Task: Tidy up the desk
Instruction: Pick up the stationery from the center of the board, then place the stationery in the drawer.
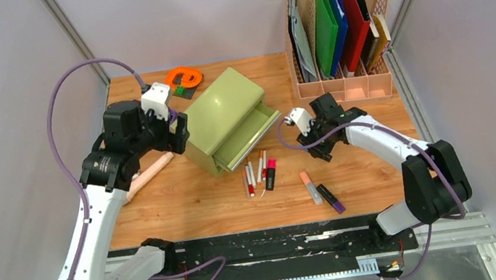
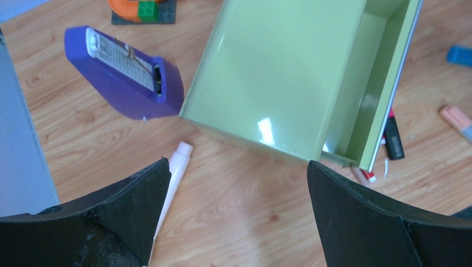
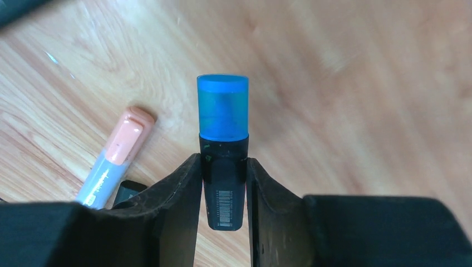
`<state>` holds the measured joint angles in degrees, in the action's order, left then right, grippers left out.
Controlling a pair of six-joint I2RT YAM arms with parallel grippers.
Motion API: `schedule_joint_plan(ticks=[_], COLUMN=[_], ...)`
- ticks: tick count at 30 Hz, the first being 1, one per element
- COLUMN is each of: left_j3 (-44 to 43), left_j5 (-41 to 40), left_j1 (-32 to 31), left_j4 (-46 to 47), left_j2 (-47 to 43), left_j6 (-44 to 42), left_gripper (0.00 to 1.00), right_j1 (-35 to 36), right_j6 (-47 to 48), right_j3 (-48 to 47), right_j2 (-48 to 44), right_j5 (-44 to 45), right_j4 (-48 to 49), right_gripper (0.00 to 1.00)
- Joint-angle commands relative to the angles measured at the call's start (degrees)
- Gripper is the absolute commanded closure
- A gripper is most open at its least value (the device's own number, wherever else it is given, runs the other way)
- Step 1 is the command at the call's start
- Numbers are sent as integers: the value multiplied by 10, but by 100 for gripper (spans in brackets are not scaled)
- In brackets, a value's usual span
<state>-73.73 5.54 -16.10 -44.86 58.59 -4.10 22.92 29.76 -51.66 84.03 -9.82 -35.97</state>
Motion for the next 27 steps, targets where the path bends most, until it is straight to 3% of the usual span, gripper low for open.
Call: schedule_joint_plan(ticks=[1, 7, 15, 27], left_j3=[27, 57, 67, 79], left_j5=[1, 6, -12, 0], left_j1=[1, 1, 1, 19], left_j4=[-36, -38, -25, -11], left_j2=[-28, -44, -42, -41], left_j6=[-39, -46, -52, -49], left_gripper=[0, 0, 0, 0], right_j1=[-1, 28, 107, 184], right_j6=[64, 125, 229, 397], right_j3=[-112, -244, -341, -355], right_j2=[-45, -37, 14, 77], right_j5=[-29, -58, -11, 30], right_j4=[-66, -137, -132, -57], right_gripper=[100, 100, 100, 99])
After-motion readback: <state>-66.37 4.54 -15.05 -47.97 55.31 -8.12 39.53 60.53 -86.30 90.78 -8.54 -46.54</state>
